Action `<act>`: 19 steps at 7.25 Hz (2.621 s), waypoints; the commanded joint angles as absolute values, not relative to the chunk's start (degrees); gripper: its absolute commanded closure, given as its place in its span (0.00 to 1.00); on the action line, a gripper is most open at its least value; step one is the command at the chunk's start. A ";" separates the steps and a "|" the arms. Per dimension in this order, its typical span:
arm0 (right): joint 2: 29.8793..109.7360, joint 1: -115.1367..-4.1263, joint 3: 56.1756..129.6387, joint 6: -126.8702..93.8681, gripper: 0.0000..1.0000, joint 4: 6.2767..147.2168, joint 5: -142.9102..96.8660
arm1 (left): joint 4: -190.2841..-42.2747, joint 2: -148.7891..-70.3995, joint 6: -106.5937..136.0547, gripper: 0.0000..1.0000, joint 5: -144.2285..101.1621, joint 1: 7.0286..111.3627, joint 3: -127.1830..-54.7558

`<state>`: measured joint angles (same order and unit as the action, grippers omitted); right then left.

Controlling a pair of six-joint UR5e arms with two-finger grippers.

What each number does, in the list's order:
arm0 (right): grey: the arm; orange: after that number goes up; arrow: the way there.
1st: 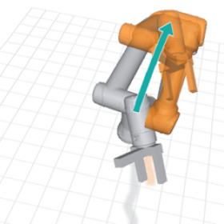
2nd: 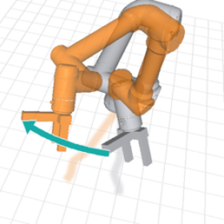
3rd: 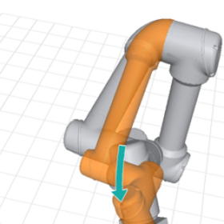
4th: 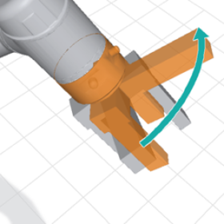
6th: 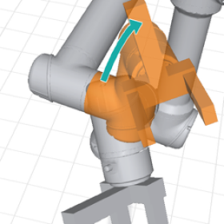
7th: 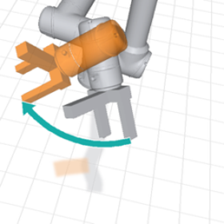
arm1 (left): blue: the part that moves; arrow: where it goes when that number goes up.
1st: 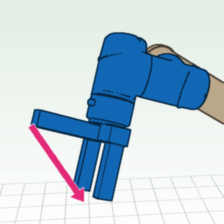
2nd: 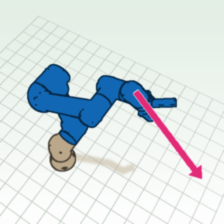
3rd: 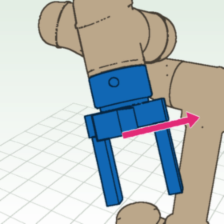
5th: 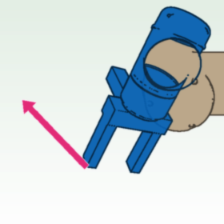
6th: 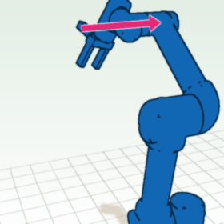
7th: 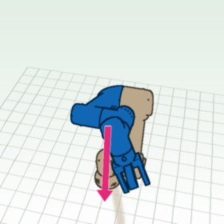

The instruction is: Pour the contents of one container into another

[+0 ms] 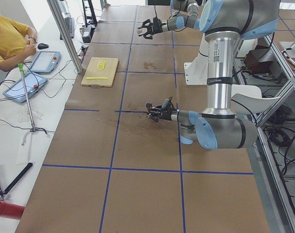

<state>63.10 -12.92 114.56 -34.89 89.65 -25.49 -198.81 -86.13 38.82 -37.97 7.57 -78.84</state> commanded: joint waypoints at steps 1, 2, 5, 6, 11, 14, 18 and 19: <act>63.11 -12.92 114.52 -34.81 1.00 89.65 -25.49 | -198.81 -86.13 38.85 0.48 -37.88 7.47 -78.84; 63.11 -12.92 114.52 -34.89 1.00 89.65 -25.49 | -198.81 -86.13 38.93 0.39 -37.88 7.47 -78.84; 63.02 -12.92 114.70 -34.80 1.00 89.65 -25.49 | -199.95 -86.31 39.20 0.00 -34.74 7.47 -79.63; 63.02 -12.92 114.70 -34.80 1.00 89.65 -25.49 | -200.13 -86.31 39.20 0.00 -32.63 7.47 -80.15; 63.11 -12.92 114.61 -34.89 1.00 89.65 -25.58 | -203.27 -85.44 38.67 0.00 -28.48 7.65 -85.87; 63.11 -12.92 114.61 -34.89 1.00 89.65 -25.58 | -204.51 -84.64 28.09 0.01 -33.27 8.08 -91.19; 63.02 -12.83 114.61 -34.89 1.00 89.56 -25.58 | -202.69 -79.01 27.43 0.02 -65.72 28.22 -90.88; 63.02 -12.83 114.61 -34.81 1.00 89.65 -25.58 | -199.11 -79.10 27.42 0.02 -78.53 37.26 -90.79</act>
<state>63.03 -12.86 114.61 -34.85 89.61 -25.58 -202.24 -79.34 27.63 -64.04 27.08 -91.00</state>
